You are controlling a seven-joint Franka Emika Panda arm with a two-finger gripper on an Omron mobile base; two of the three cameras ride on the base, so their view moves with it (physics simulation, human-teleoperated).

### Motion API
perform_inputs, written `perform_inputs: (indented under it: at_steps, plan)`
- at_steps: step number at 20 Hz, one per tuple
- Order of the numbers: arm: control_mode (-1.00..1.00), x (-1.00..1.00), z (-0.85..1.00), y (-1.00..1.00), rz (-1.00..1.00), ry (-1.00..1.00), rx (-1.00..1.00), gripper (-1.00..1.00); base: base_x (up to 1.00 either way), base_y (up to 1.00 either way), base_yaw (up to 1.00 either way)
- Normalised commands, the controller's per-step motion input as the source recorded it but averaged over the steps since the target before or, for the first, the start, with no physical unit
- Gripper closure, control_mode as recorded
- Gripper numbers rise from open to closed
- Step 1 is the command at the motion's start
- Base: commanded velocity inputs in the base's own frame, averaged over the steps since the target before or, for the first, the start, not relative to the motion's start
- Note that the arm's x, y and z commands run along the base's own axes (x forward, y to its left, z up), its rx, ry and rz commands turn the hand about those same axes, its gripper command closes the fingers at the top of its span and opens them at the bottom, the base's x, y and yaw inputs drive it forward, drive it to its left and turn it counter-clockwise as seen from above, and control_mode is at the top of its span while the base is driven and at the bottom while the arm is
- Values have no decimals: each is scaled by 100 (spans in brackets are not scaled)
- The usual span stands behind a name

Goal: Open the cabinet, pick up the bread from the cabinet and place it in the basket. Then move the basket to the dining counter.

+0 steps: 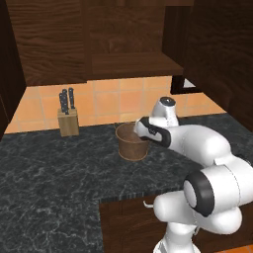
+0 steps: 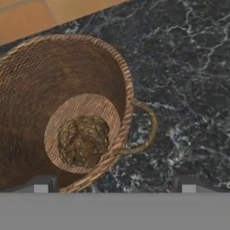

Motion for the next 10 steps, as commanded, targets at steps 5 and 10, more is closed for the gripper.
perform_inputs:
  at_steps: [5,10]
  plan:
    - [-100,39,-17,-1,0,0,3,-100,0,0,0]
    - [-100,29,-14,1,0,0,1,-100,0,0,0]
